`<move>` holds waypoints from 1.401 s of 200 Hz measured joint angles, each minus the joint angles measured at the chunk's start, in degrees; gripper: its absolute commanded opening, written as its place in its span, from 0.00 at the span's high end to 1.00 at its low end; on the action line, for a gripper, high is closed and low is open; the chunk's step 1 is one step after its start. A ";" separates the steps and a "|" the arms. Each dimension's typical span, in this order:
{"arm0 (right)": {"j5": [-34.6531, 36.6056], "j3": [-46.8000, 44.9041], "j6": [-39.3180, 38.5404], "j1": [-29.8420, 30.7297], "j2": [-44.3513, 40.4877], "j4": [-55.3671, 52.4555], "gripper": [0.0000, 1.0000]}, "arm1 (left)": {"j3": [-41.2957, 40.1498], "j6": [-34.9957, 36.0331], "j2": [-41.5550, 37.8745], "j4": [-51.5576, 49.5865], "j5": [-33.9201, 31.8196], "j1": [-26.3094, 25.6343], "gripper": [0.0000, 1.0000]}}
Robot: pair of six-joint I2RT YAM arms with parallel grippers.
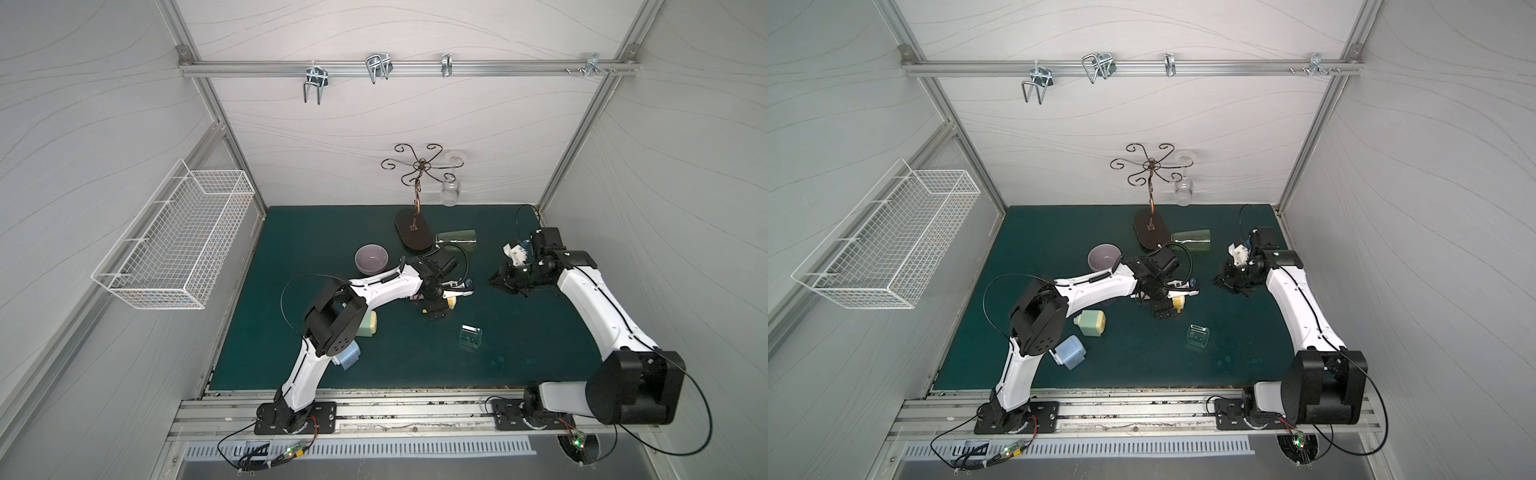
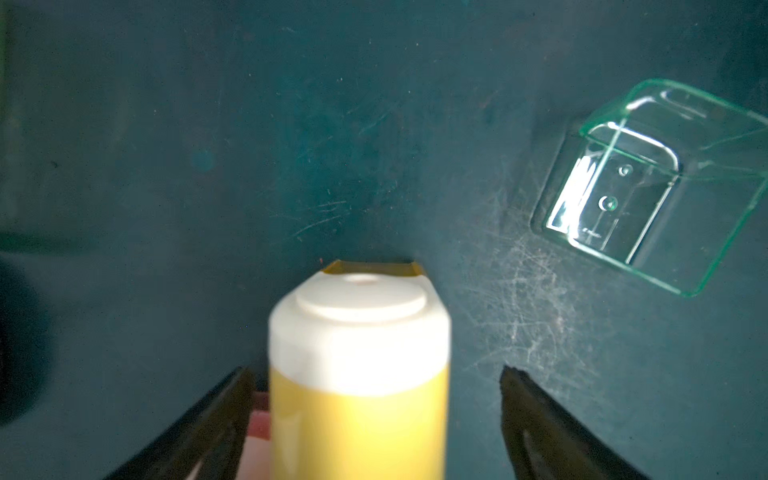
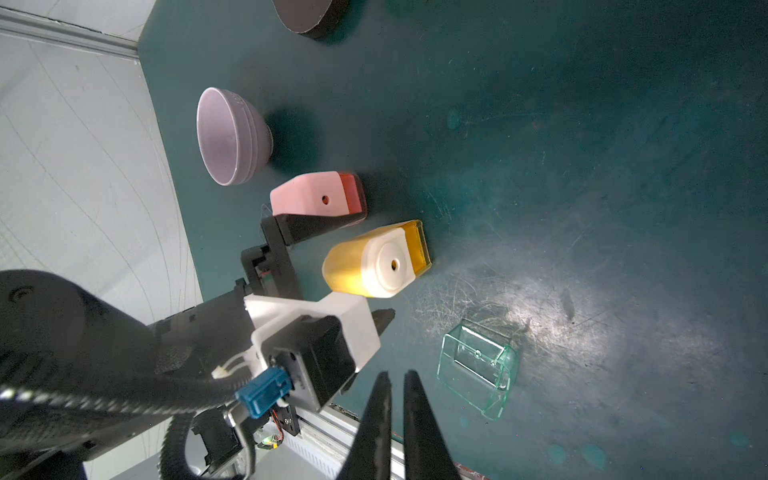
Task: Put the tray back into the pencil sharpener
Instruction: Place the pencil sharpener at the center of the board, then pick up the pencil sharpener from the center of the board.
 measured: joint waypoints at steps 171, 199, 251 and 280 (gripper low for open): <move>1.57 -1.77 -0.59 -1.38 -2.80 -0.87 0.87 | -27.78 4.81 -45.29 -12.09 5.64 18.56 0.04; 1.86 -1.77 -0.57 -1.40 -2.80 -0.87 0.87 | -28.76 15.58 -45.00 -16.24 10.84 26.25 0.04; 2.12 -1.99 -0.50 -1.40 -2.80 -0.90 0.86 | -28.79 30.86 -35.52 -20.04 13.92 29.57 0.02; 2.45 -1.99 -0.50 -1.40 -2.80 -0.90 0.86 | -28.79 33.99 -31.85 -20.79 14.34 29.88 0.01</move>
